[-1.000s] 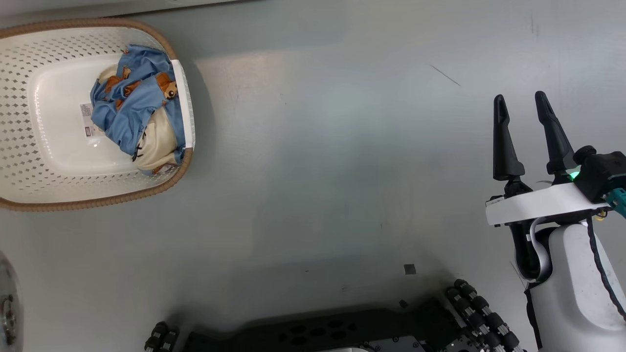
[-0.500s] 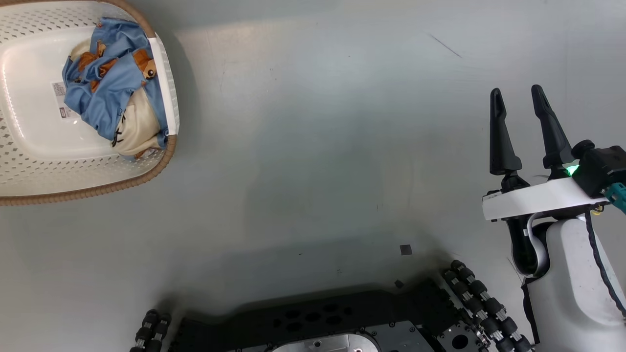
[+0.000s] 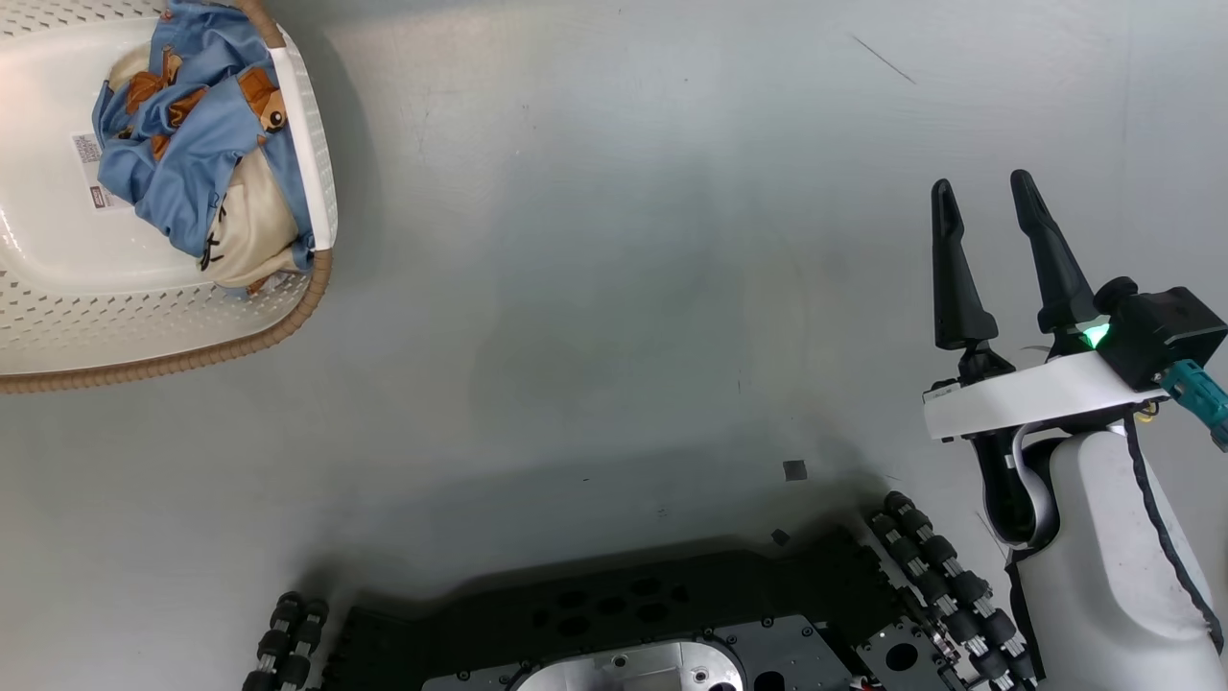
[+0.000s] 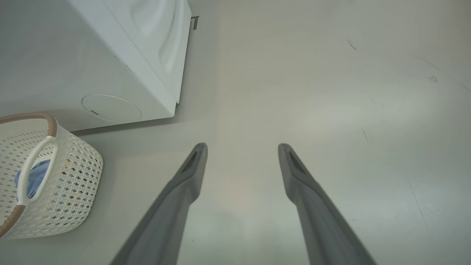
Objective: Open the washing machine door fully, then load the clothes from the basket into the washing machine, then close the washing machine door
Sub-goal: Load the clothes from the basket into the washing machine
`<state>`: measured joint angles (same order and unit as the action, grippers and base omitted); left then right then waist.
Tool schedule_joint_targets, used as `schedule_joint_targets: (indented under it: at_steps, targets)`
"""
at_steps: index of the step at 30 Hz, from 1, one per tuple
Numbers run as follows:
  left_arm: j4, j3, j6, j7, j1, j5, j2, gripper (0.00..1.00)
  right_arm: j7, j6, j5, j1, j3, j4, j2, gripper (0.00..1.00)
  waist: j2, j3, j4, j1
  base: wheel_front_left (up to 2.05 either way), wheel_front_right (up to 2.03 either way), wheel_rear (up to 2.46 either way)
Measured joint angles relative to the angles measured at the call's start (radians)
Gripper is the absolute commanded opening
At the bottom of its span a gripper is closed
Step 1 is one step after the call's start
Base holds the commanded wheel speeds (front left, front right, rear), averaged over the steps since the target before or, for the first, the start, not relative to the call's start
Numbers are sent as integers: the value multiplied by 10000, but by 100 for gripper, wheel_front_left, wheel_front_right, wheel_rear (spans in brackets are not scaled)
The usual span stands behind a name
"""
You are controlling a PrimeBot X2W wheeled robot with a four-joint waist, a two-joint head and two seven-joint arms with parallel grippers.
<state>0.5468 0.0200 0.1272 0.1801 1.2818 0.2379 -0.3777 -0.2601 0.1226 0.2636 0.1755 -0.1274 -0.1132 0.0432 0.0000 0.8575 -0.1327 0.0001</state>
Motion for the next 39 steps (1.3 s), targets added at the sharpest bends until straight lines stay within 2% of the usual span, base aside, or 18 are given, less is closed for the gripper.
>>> schedule_joint_targets:
  at_steps: [4,8,9,10,11,39]
  targets:
    - [44,36,0,719,153,-127,-117,0,0,-2,71,9,-35,0,-2,100,0,64,-20,0,0,0,0]
    - [625,-21,0,662,155,-155,-86,0,0,-2,82,21,-31,-6,0,100,0,97,-30,0,0,0,0]
    - [817,-75,0,631,153,-86,-35,5,0,-2,82,34,-31,-12,-2,100,0,97,-29,0,0,0,0]
    - [957,-113,0,610,149,-19,27,75,0,-2,82,55,-31,-12,-2,100,0,95,-25,0,0,0,0]
    - [1030,-123,0,616,147,-12,86,100,0,-2,82,68,-29,-19,0,100,0,91,-19,0,0,0,0]
    - [3200,0,0,677,69,472,612,100,0,-4,105,245,205,-232,4,100,0,-569,186,0,0,0,0]
